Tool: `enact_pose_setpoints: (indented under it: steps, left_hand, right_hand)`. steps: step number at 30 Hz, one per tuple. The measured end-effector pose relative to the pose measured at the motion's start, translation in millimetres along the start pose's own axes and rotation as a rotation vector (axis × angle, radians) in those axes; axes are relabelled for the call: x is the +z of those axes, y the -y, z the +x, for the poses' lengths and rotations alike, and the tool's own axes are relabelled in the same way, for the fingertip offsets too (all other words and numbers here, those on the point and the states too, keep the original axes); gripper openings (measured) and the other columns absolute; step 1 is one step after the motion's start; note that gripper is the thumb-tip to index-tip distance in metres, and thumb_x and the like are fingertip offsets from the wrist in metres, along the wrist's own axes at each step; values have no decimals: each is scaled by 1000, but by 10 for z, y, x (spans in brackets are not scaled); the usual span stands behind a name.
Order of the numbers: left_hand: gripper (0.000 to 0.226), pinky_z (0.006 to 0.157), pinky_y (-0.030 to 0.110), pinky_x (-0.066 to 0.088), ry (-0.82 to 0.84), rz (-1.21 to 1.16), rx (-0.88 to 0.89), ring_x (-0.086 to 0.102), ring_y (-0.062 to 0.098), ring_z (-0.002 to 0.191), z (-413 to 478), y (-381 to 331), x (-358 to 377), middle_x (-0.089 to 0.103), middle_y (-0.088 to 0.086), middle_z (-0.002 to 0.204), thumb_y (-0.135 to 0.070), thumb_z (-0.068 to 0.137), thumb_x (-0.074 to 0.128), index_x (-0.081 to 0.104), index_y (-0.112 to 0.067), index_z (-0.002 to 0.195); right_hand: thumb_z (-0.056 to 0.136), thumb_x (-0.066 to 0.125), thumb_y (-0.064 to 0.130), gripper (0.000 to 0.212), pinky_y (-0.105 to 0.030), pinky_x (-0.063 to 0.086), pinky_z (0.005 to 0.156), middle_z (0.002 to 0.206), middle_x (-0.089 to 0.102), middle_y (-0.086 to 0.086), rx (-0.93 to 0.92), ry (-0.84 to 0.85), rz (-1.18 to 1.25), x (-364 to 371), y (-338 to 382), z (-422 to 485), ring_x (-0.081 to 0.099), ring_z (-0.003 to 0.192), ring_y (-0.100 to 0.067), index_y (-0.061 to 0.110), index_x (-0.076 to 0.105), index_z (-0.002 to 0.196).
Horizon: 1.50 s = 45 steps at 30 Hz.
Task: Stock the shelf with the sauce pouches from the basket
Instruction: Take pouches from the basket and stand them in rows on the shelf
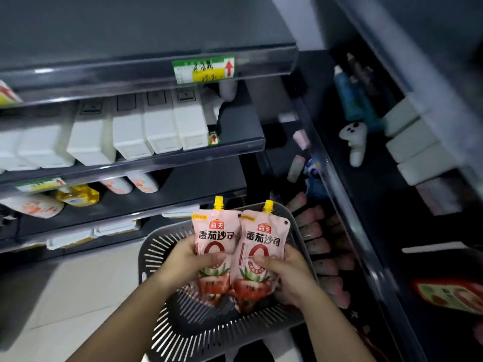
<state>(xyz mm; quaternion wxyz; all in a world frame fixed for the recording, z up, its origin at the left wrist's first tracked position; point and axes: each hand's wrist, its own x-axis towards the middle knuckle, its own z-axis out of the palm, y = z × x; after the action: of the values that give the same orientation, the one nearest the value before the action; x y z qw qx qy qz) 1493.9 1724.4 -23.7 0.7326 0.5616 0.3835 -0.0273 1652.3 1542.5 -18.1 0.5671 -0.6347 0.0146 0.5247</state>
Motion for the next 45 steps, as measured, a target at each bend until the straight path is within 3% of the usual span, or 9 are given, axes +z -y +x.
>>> enact_pose_setpoints:
  steps: [3, 6, 11, 14, 19, 23, 34, 39, 45]
  left_hand:
    - [43, 75, 35, 61, 10, -39, 137, 74, 28, 94, -125, -484, 101, 78, 7, 103, -30, 60, 91, 75, -23, 99]
    - [42, 76, 37, 61, 44, -41, 270, 75, 27, 91, -286, -1055, 263, 78, 10, 100, -32, 58, 92, 75, -22, 95]
    - [28, 64, 26, 59, 163, -33, 472, 75, 19, 80, -620, -1905, 646, 79, 9, 94, -16, 61, 83, 77, -22, 88]
    - [36, 68, 28, 60, 226, 31, 587, 74, 19, 82, -846, -2300, 978, 78, 8, 95, -9, 59, 89, 74, -17, 91]
    - [29, 62, 25, 58, 377, 104, 753, 75, 15, 76, -1303, -2773, 1714, 79, 6, 89, -8, 62, 85, 77, -18, 88]
    - [34, 61, 29, 59, 474, 144, 847, 75, 17, 74, -1735, -2972, 2383, 79, 5, 86, -28, 53, 89, 76, -26, 85]
    - [29, 60, 15, 56, 809, 238, 922, 75, 7, 82, -3153, -2467, 4501, 79, -10, 92, -33, 58, 81, 76, -41, 86]
    - [26, 61, 14, 56, 913, 250, 912, 75, 8, 82, -3688, -1877, 5396, 79, -9, 92, -33, 62, 80, 75, -38, 87]
    - [32, 67, 18, 57, 1073, 230, 754, 75, 13, 89, -4100, -1072, 6258, 79, -4, 96, -32, 59, 83, 76, -30, 90]
  right_hand:
    - [57, 93, 13, 61, -50, 60, 81, 105, 76, -17, -143, -22, 21, 38, 375, -265, 73, 98, -37, 3, 66, 111]
    - [61, 91, 17, 50, -48, 59, 84, 107, 76, -17, -331, -70, 52, 43, 808, -604, 72, 99, -37, 10, 71, 106]
    - [62, 89, 14, 30, -33, 61, 68, 96, 79, -11, -596, -137, 78, -51, 1485, -1305, 76, 84, -25, 21, 78, 89]
    - [61, 88, 22, 33, -34, 60, 72, 99, 78, -11, -747, -175, 75, -188, 1750, -1842, 75, 86, -23, 22, 78, 92]
    - [72, 82, 13, 26, -34, 60, 73, 103, 77, -11, -920, -287, 85, -566, 1935, -2813, 75, 92, -27, 21, 77, 96]
    - [70, 83, 14, 29, -39, 60, 74, 106, 76, -15, -1010, -360, 129, -931, 1916, -3578, 74, 95, -31, 19, 76, 97]
    - [73, 82, 18, 36, -36, 60, 76, 110, 75, -14, -1133, -680, 124, -2187, 915, -5716, 73, 100, -31, 14, 71, 106]
    - [69, 84, 18, 30, -33, 60, 75, 106, 77, -8, -1152, -845, 153, -2717, 176, -6543, 74, 98, -26, 27, 76, 97]
    - [74, 82, 10, 32, -31, 60, 76, 108, 76, -10, -1091, -992, 184, -3268, -717, -7200, 73, 101, -27, 22, 74, 103]
